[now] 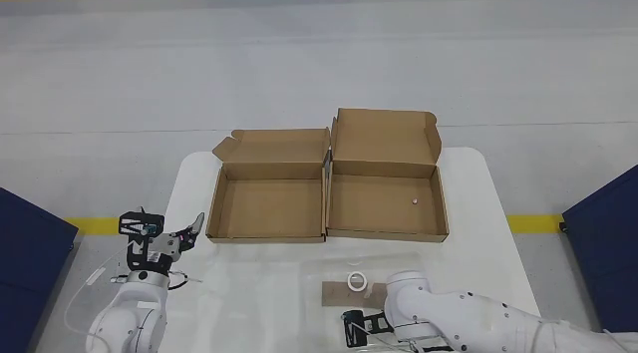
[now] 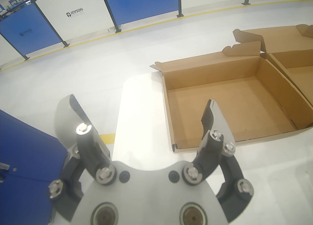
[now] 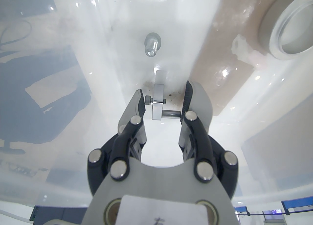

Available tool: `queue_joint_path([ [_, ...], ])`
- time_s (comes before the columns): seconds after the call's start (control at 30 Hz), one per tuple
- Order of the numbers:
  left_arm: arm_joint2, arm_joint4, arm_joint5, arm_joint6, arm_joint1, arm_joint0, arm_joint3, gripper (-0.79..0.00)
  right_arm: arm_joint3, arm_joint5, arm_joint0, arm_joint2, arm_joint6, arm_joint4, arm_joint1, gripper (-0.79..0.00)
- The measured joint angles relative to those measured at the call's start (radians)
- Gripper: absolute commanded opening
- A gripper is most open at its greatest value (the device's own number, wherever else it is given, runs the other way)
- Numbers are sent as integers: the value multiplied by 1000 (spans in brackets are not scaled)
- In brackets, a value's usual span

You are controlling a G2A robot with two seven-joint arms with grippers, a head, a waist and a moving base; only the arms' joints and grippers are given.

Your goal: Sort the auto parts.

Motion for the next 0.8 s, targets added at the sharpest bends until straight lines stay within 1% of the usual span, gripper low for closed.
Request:
queue_joint_path([
  [0.23,0,0,0,0,0,0,0,0,-7,22,-4,8,18,-8,-6,-785],
  [0.4,0,0,0,0,0,0,0,0,-20,45,-12,41,3,6,2,-785],
  [0.8,0,0,0,0,0,0,0,0,-60,38,-60,159,-56,62,62,-785],
])
